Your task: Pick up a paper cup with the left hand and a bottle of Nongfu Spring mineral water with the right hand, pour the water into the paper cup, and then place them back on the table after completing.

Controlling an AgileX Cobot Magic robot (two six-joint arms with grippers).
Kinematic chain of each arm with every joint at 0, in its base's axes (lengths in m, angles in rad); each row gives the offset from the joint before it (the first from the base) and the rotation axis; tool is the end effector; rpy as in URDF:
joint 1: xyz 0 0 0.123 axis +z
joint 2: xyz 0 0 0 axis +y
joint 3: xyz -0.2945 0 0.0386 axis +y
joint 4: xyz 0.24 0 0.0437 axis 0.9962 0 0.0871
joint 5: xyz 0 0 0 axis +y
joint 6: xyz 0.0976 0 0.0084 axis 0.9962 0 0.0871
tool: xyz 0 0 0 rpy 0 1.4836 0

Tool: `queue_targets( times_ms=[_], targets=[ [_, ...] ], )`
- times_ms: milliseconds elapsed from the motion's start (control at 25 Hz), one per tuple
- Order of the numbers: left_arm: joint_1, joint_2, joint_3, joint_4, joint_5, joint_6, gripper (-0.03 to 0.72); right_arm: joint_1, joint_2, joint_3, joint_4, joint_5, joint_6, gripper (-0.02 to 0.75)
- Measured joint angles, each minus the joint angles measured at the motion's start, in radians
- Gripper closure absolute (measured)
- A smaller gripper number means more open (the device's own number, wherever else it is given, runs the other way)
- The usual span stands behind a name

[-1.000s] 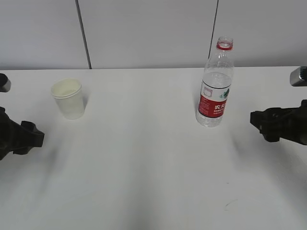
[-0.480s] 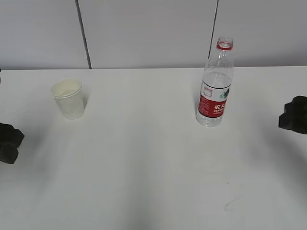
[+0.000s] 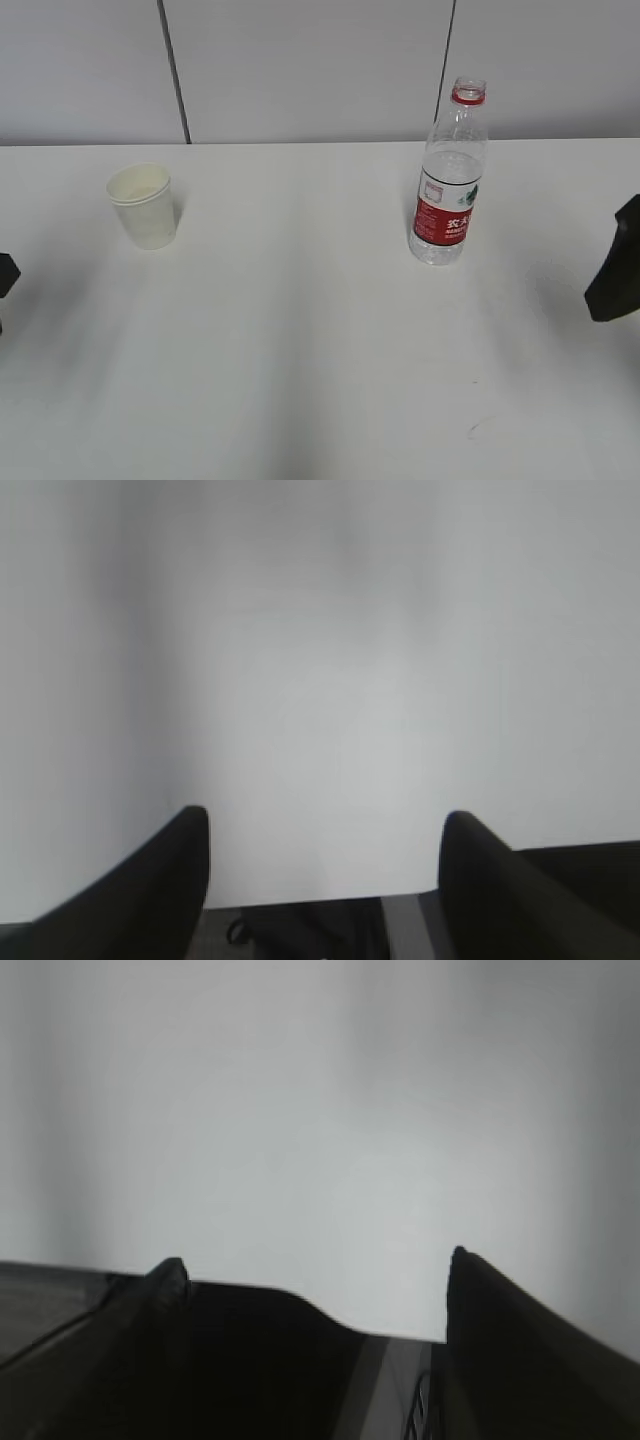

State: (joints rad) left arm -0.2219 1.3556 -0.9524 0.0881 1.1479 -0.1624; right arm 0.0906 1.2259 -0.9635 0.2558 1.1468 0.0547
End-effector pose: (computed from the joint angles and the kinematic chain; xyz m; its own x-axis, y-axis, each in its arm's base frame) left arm 0.2194 -0.0414 0.2679 -0.9886 0.0945 -0.1173 0.0872 0.9940 0.0655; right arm 0.2015 0.0410 0.3010 -0.9733 0.0691 -0.2191 0.0096 0.9652 0.2615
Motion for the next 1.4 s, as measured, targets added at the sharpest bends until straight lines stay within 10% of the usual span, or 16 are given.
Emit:
queue_targets(
  times_ms=[600,1400],
  targets=[
    [0.0,-0.052,-0.001,-0.104,0.069,0.013,0.241,0.0,-0.019,-0.056,-0.113,0.078,-0.014,0.151],
    [0.0,-0.726,0.165,-0.105,0.106,0.016,0.241,0.0,-0.579,0.13,-0.121,0.1,-0.102,0.151]
  ],
)
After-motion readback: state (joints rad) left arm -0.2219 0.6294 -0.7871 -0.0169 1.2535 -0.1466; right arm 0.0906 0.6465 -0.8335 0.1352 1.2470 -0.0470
